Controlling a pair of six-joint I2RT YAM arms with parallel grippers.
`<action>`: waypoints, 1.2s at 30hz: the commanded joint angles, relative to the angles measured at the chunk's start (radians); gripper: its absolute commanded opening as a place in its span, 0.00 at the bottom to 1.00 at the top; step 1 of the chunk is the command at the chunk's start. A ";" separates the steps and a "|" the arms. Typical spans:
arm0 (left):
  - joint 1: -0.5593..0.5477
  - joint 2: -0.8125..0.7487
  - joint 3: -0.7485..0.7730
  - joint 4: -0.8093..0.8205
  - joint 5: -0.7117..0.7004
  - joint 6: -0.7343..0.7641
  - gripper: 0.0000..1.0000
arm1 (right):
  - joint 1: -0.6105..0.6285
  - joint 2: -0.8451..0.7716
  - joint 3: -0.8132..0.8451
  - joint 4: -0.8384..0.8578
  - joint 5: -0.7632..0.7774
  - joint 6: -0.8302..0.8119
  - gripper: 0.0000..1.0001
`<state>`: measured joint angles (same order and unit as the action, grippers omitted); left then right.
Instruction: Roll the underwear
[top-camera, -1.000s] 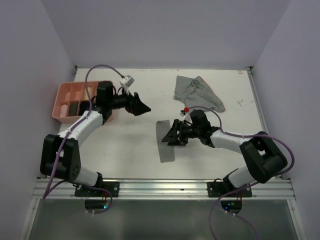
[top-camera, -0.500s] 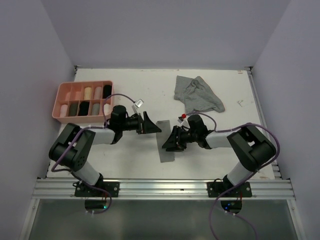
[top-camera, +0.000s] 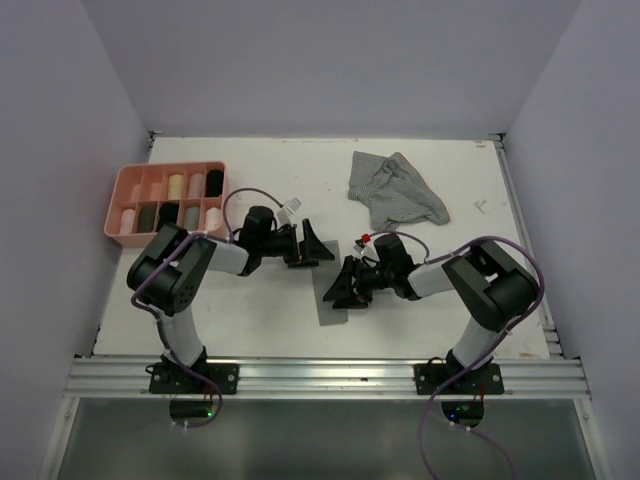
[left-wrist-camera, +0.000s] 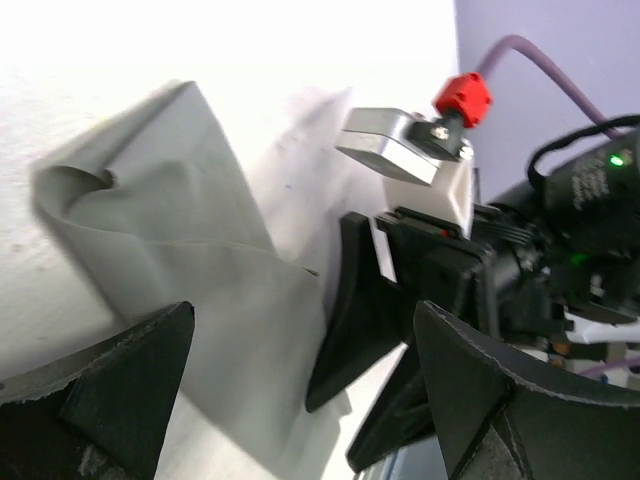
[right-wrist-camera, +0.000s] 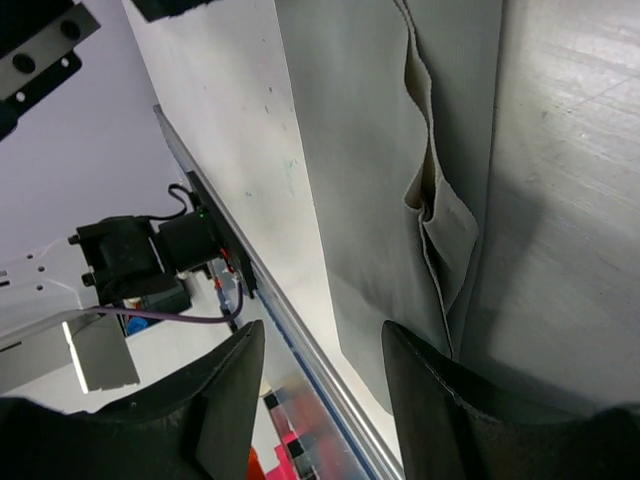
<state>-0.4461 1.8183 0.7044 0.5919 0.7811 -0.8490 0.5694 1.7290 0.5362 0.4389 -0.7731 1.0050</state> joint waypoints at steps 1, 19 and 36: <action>0.003 0.035 0.049 -0.118 -0.094 0.070 0.94 | 0.004 0.043 -0.022 -0.031 0.070 -0.025 0.56; 0.012 -0.116 -0.005 0.016 0.124 0.004 0.92 | 0.004 -0.072 -0.027 0.053 0.058 0.072 0.54; 0.021 -0.083 -0.111 0.353 0.172 -0.157 0.76 | -0.134 0.058 0.116 -0.028 0.081 -0.025 0.16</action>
<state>-0.4324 1.7123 0.5743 0.8486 0.9329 -0.9863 0.4313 1.7344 0.6342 0.4046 -0.6724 1.0111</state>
